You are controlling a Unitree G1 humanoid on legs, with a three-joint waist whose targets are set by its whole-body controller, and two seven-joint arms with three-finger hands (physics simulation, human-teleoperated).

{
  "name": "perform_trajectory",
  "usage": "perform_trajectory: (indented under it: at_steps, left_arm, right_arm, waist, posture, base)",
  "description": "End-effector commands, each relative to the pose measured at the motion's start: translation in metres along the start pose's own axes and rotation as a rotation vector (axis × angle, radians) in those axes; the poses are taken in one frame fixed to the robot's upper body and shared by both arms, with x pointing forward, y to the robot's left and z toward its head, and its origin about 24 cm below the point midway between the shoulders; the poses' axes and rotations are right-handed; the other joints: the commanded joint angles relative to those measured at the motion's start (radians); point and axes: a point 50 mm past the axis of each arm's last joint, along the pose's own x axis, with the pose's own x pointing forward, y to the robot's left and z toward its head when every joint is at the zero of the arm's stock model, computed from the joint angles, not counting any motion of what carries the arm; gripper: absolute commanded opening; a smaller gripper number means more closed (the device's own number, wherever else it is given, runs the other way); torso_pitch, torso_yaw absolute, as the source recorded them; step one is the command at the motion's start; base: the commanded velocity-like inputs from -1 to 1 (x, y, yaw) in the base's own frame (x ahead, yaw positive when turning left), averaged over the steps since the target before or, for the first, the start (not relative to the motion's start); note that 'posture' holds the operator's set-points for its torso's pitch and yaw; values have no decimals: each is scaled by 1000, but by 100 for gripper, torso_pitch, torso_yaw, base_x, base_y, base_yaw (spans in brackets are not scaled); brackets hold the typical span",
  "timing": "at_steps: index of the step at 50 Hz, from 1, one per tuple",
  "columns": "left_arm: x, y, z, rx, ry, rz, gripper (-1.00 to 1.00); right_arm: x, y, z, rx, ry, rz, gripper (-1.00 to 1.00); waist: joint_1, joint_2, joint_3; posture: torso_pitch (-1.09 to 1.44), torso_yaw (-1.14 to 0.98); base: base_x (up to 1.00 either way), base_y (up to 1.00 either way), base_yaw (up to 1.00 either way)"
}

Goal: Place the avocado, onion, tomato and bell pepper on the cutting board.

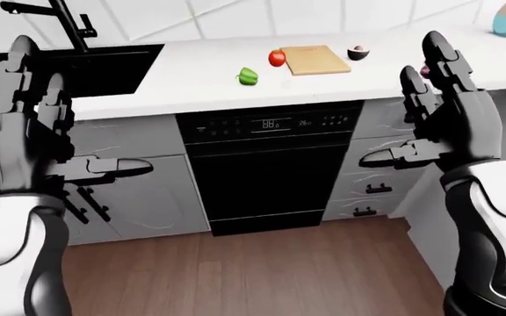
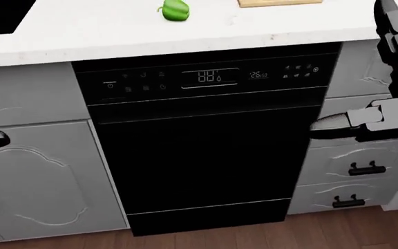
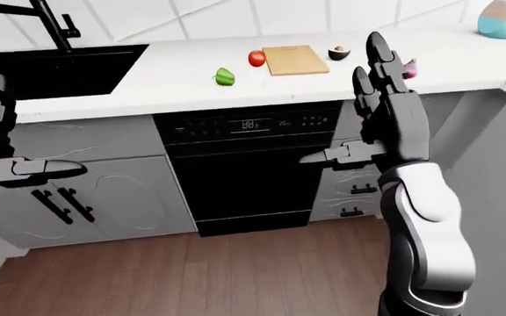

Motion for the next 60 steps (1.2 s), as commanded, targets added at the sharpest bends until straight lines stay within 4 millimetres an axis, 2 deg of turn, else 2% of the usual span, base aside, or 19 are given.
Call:
perform_trajectory:
  at_steps: [1, 3, 4, 5, 8, 16, 18, 21, 25, 29, 30, 31, 38, 42, 43, 45, 51, 55, 60]
  left_arm:
    - [1, 3, 11, 17, -60, 14, 100]
    - [1, 3, 14, 17, -64, 15, 100]
    - [1, 3, 14, 17, -66, 15, 100]
    - [1, 3, 15, 16, -68, 15, 100]
    - [2, 4, 18, 17, -74, 15, 100]
    - [2, 5, 20, 18, -79, 17, 100]
    - [2, 5, 21, 19, -81, 17, 100]
    - [2, 5, 21, 18, -81, 17, 100]
    - [2, 5, 22, 18, -83, 17, 100]
    - [2, 5, 22, 19, -84, 18, 100]
    - [2, 6, 22, 19, -86, 20, 100]
    - [2, 6, 23, 19, -86, 21, 100]
    - [2, 6, 23, 21, -87, 23, 100]
    - [1, 7, 24, 21, -89, 25, 100]
    - [1, 7, 24, 21, -89, 25, 100]
    - [2, 7, 25, 21, -90, 28, 100]
    - [3, 8, 27, 20, -93, 30, 100]
    - [3, 8, 28, 20, -94, 32, 100]
    - [3, 9, 28, 20, -95, 33, 100]
  right_arm:
    - [1, 1, 14, -13, -71, 10, 100]
    - [2, 1, 15, -15, -74, 10, 100]
    - [3, 0, 16, -16, -75, 9, 100]
    - [3, 0, 16, -16, -77, 9, 100]
    - [3, -1, 18, -17, -79, 6, 100]
    - [4, -4, 21, -17, -87, -3, 100]
    - [4, -5, 22, -12, -86, -8, 100]
    - [5, -7, 22, -7, -85, -13, 100]
    - [5, -9, 24, 0, -87, -17, 100]
    - [6, -10, 24, 6, -87, -23, 100]
    - [6, -10, 24, 7, -87, -23, 100]
    - [6, -11, 25, 8, -87, -24, 100]
    - [5, -11, 25, 10, -88, -23, 100]
    - [5, -11, 26, 9, -90, -23, 100]
    - [5, -12, 26, 8, -90, -25, 100]
    - [6, -13, 29, 6, -95, -27, 100]
    - [6, -13, 30, 5, -98, -27, 100]
    - [6, -13, 31, 3, -100, -27, 100]
    - [6, -13, 31, 1, -100, -27, 100]
  waist:
    - [1, 7, -15]
    - [3, 83, -41]
    - [11, 32, -25]
    - [7, 50, -21]
    - [15, 24, -29]
    - [22, -87, -27]
    - [17, -57, -25]
    - [13, -63, -23]
    - [13, -29, -13]
    - [6, 68, -32]
    - [16, 25, -23]
    - [11, 45, -22]
    - [22, -15, -16]
    - [26, -106, -34]
    - [17, -68, -26]
    - [17, -81, -23]
    - [12, -25, -10]
    - [-2, 52, -33]
    - [16, 19, -24]
  posture:
    - [0, 0]
    - [0, 0]
    - [0, 0]
    - [0, 0]
    - [0, 0]
    - [0, 0]
    - [0, 0]
    - [0, 0]
    - [0, 0]
    - [0, 0]
    - [0, 0]
    - [0, 0]
    - [0, 0]
    - [0, 0]
    - [0, 0]
    - [0, 0]
    - [0, 0]
    - [0, 0]
    - [0, 0]
  base:
    - [12, 15, 0]
    - [14, 14, 0]
    - [15, 14, 0]
    - [14, 14, 0]
    - [14, 14, 0]
    - [14, 10, 0]
    - [14, 0, 0]
    - [14, 0, 0]
    - [14, 0, 0]
    - [14, 0, 0]
    - [12, 0, 0]
    - [13, 0, 0]
    - [14, 0, 0]
    - [14, 0, 0]
    - [14, 0, 0]
    - [13, 0, 0]
    - [14, 0, 0]
    - [14, 0, 0]
    - [13, 0, 0]
